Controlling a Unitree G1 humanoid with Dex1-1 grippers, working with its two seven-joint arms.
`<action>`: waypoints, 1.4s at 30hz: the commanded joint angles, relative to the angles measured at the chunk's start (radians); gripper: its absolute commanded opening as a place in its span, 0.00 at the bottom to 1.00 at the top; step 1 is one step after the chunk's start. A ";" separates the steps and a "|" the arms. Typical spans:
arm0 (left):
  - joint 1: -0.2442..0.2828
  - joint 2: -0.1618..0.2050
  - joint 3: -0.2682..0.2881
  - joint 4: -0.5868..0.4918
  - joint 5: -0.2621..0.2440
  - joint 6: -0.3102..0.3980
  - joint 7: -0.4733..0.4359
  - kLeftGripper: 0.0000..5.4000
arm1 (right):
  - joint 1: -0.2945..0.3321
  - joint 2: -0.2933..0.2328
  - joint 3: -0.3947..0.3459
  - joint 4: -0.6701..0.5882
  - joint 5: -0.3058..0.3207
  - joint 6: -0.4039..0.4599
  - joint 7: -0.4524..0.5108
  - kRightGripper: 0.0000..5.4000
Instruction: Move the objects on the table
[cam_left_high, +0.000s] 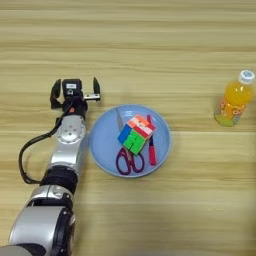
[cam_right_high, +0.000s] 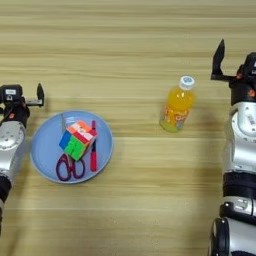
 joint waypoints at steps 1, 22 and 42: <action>0.001 0.003 -0.003 0.002 0.012 0.009 0.001 1.00 | -0.047 -0.037 0.019 0.125 -0.038 0.001 -0.021 1.00; 0.013 0.009 -0.009 -0.030 0.017 -0.012 -0.015 1.00 | -0.177 -0.076 0.066 0.577 -0.056 -0.067 -0.017 1.00; 0.255 -0.008 -0.114 -0.688 0.025 0.157 -0.131 1.00 | -0.188 -0.064 0.086 0.604 -0.054 -0.077 -0.027 1.00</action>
